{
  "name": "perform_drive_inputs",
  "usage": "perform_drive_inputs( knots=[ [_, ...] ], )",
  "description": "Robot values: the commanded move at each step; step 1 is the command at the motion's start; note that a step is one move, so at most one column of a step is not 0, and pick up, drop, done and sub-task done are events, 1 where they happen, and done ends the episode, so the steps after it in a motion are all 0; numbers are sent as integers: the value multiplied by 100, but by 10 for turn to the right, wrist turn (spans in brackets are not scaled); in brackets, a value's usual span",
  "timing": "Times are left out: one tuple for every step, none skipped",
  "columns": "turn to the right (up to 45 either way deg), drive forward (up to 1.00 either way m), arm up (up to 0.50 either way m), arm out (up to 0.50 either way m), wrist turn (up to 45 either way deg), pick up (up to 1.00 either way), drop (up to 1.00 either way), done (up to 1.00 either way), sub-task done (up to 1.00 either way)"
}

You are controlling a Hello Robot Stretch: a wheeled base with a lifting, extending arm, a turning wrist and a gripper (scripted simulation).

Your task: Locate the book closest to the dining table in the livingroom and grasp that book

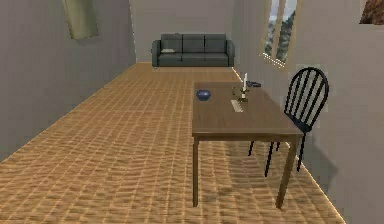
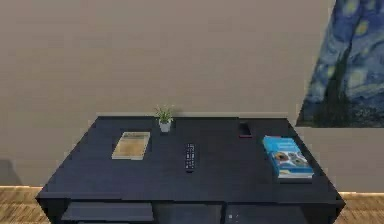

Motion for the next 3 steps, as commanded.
perform_drive_inputs(
  knots=[
    [0,60,0,0,0,0,0,0,0],
    [-450,0,0,0,0,0,0,0,0],
    [-450,0,0,0,0,0,0,0,0]
  ],
)
